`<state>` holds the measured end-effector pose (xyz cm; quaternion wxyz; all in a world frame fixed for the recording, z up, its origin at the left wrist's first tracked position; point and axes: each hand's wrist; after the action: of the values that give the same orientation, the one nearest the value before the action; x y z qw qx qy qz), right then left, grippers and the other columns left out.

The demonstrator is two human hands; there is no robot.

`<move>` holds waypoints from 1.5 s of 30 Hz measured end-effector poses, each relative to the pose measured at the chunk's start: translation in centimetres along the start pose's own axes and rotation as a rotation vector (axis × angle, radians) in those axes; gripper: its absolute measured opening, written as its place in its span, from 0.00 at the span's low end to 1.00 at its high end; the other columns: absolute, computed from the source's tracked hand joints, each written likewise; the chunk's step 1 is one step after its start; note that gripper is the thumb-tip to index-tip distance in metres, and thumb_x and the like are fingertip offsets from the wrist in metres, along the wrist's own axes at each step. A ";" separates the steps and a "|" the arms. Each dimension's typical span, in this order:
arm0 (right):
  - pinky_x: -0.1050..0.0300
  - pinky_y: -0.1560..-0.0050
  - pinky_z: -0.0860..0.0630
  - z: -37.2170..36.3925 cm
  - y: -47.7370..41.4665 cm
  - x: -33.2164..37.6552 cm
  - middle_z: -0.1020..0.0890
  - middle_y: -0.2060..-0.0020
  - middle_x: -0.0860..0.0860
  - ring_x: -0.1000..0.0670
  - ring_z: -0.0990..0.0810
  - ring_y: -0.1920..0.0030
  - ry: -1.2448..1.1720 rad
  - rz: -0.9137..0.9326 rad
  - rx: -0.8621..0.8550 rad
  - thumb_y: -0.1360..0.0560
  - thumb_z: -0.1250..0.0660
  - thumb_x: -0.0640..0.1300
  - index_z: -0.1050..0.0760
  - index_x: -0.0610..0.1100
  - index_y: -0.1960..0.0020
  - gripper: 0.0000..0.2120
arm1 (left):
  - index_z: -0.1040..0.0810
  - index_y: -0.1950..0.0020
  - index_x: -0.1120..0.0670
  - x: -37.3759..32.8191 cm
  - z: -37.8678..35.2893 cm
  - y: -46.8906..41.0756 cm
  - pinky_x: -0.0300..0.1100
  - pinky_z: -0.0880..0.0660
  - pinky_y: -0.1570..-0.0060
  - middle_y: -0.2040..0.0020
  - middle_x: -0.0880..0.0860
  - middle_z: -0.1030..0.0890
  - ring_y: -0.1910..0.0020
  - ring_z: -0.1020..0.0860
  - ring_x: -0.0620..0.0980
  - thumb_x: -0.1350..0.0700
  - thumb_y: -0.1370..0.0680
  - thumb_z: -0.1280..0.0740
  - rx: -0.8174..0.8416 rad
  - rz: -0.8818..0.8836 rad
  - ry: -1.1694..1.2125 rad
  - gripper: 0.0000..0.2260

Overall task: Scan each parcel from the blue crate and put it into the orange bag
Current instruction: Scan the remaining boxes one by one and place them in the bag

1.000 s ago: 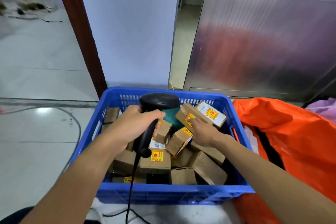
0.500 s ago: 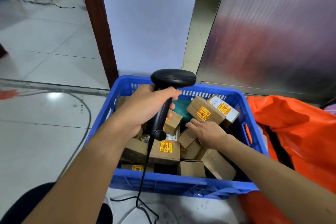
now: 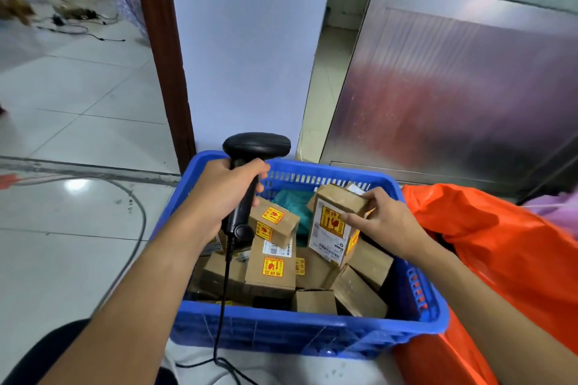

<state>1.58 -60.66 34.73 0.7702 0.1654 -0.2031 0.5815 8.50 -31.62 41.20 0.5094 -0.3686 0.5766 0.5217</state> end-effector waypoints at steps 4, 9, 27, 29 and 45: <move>0.48 0.49 0.19 2.4 2.0 -0.7 0.14 0.53 0.54 0.52 0.15 0.54 -0.249 -0.063 -0.110 0.28 0.26 0.64 0.26 0.50 0.46 0.21 | 0.16 0.54 0.58 0.7 -0.6 0.0 0.47 0.21 0.58 0.64 0.53 0.18 0.67 0.20 0.50 0.53 0.22 0.28 0.041 0.018 -0.062 0.08; 0.48 0.54 0.17 3.8 3.5 -0.5 0.12 0.62 0.52 0.51 0.14 0.63 -0.403 -0.122 -0.188 0.25 0.27 0.59 0.24 0.45 0.49 0.18 | 0.16 0.54 0.58 1.7 -1.8 0.6 0.48 0.22 0.56 0.65 0.53 0.17 0.66 0.20 0.50 0.51 0.22 0.26 0.131 0.020 -0.160 0.10; 0.52 0.61 0.17 5.6 3.3 -1.2 0.12 0.56 0.49 0.46 0.13 0.63 -0.570 -0.153 -0.414 0.23 0.30 0.61 0.23 0.44 0.46 0.20 | 0.19 0.64 0.52 1.4 -3.2 2.7 0.43 0.25 0.56 0.71 0.54 0.17 0.71 0.20 0.43 0.45 0.23 0.25 0.238 -0.168 -0.570 0.15; 0.50 0.60 0.16 5.6 3.2 -1.4 0.12 0.57 0.49 0.46 0.13 0.63 -0.556 -0.156 -0.412 0.23 0.30 0.62 0.23 0.44 0.47 0.21 | 0.19 0.64 0.52 1.3 -3.1 2.7 0.43 0.25 0.56 0.72 0.52 0.18 0.72 0.20 0.43 0.45 0.23 0.25 0.236 -0.172 -0.579 0.15; 0.43 0.56 0.15 5.6 3.1 -1.6 0.12 0.58 0.50 0.45 0.13 0.63 -0.524 -0.159 -0.416 0.23 0.31 0.62 0.23 0.44 0.47 0.21 | 0.20 0.63 0.52 1.5 -3.2 2.8 0.38 0.26 0.62 0.73 0.46 0.19 0.73 0.21 0.42 0.48 0.22 0.25 0.281 -0.173 -0.618 0.13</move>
<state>-2.47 -63.90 38.86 0.7520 0.1639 -0.4948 0.4036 4.87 -34.13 40.19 0.7481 -0.1670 0.4278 0.4790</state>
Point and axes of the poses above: each hand's wrist, its own y-axis away from the middle knuckle, its own z-axis out of the back of the hand, x = y × z
